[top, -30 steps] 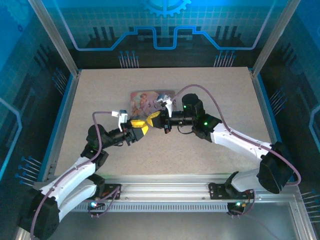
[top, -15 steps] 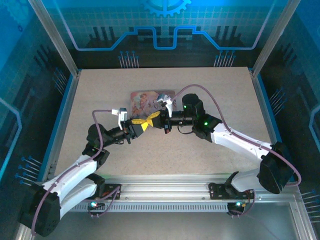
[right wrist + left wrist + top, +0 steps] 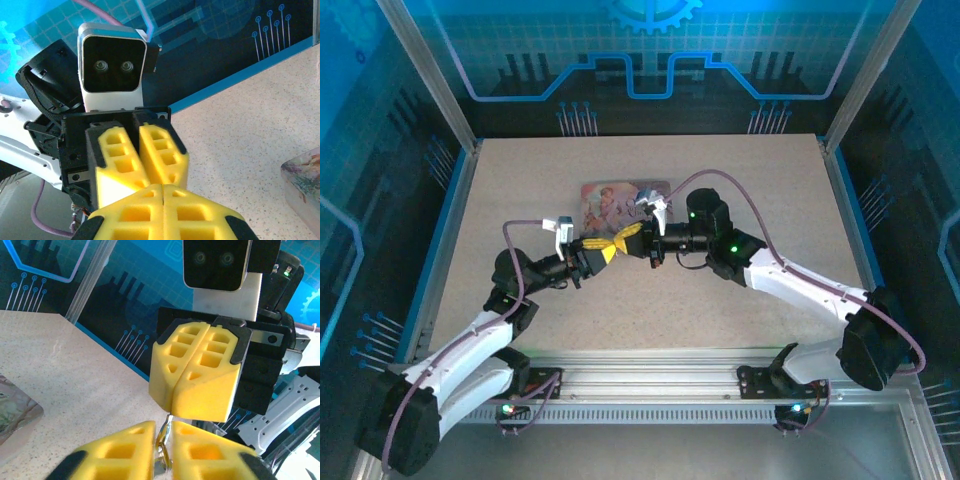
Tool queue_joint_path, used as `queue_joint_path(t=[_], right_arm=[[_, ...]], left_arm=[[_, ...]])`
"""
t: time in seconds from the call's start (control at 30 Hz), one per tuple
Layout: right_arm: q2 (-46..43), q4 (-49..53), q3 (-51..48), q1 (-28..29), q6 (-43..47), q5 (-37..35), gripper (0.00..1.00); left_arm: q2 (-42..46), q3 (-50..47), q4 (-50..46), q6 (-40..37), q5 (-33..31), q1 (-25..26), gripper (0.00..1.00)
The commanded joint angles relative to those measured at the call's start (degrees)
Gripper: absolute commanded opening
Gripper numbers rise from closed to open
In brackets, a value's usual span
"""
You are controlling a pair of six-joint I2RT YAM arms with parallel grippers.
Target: Unlock a padlock with a key
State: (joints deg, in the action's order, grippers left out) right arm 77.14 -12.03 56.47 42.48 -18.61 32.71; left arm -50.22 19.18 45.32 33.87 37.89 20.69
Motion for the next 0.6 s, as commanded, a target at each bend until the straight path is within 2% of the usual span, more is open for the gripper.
queue_joint_path(t=[0.0,0.13,0.3,0.47,0.57], right_arm=[[-1.5,-2.4,-0.5,0.5,-0.8,-0.2,0.0],[-1.5,-2.6,-0.5,0.5,-1.0,-0.3,0.0],[-1.7,-2.8,-0.5,0.5,-1.1,-0.4,0.0],[-1.7,-2.7,-0.5,0.5,-1.2,-0.4,0.0],[-1.6,-2.9,-0.7,0.5,-1.3,-0.3,0.0]], left_arm=[[1.0,0.6,0.0,-0.5,0.6,0.1,0.2],[1.0,0.6,-0.2,-0.5,0.8,0.2,0.13],[1.1,0.5,-0.6,-0.6,0.8,0.1,0.13],[1.0,0.5,-0.5,-0.6,0.8,0.1,0.0],[1.2,0.5,-0.1,-0.5,0.9,0.1,0.0]])
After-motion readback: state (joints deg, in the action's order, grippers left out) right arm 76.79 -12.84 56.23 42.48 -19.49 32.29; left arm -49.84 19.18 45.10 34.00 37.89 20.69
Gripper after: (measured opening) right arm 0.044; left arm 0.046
